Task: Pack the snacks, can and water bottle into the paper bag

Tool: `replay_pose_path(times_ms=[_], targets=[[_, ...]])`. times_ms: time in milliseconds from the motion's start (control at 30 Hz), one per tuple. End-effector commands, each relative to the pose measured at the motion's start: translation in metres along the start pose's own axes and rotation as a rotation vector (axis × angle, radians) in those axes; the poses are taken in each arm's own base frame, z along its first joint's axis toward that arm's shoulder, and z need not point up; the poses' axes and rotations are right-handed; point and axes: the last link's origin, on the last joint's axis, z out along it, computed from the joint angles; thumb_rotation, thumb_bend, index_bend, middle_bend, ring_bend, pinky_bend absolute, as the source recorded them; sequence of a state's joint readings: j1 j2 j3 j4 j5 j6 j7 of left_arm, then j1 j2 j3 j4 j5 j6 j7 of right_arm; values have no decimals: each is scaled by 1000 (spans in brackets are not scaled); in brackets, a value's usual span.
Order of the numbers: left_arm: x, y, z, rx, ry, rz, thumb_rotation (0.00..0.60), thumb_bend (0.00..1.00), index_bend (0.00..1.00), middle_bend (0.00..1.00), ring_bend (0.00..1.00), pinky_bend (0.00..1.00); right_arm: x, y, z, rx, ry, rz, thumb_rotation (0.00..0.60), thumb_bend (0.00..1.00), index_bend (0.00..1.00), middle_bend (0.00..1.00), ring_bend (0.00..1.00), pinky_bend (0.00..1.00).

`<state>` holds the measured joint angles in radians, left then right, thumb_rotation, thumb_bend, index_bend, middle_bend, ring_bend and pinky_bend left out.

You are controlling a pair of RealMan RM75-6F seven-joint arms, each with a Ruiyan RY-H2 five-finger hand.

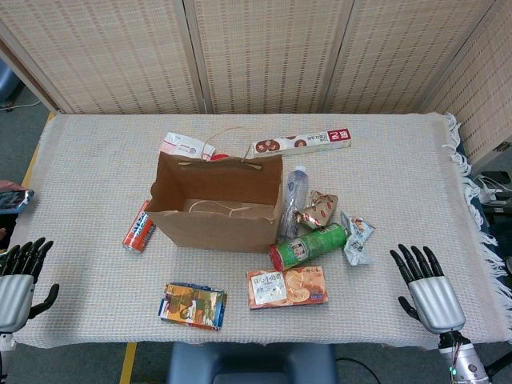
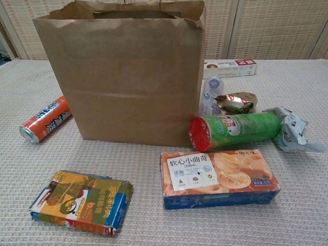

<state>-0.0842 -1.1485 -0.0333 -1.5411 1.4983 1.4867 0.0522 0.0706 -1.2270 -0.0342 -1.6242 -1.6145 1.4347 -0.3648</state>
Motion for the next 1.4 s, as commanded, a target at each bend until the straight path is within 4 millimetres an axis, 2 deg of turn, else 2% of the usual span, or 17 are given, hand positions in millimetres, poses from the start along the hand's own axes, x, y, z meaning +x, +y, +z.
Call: replay_pose_path(times_ms=[33,300,467,733,1000,1267,1333,1400], targets=[[0,0,0,0,0,1,600,392,12,0,0,0,0,0,0,0,0,0,600,156,0,0,0,0],[0,0,0,1,1,0,600,392,12,0,0,0,0,-1,2,7,-9,17,600,156,0,0,0,0],[0,0,1,2,-1,1,600,393,13,0,0,0,3,-5,14,7,-24,54,600,151,0,0,0,0],[0,0,1,2,1,1,600,393,12,0,0,0,0,-22,61,7,-55,-2,600,136,0,0,0,24],[0,0,1,-1,1,-5,600,392,20,0,0,0,-19,-60,108,21,-113,-71,600,132,0,0,0,24],[0,-1,2,-4,-3,-9,600,393,24,0,0,0,-35,-83,136,-2,-148,-87,600,132,0,0,0,35],[0,-1,2,-3,-3,-9,600,393,25,0,0,0,-38,-85,141,-16,-150,-96,600,132,0,9,3,64],[0,-1,2,-4,-4,-11,600,393,25,0,0,0,-39,-84,144,-36,-138,-116,600,132,45,74,58,145]])
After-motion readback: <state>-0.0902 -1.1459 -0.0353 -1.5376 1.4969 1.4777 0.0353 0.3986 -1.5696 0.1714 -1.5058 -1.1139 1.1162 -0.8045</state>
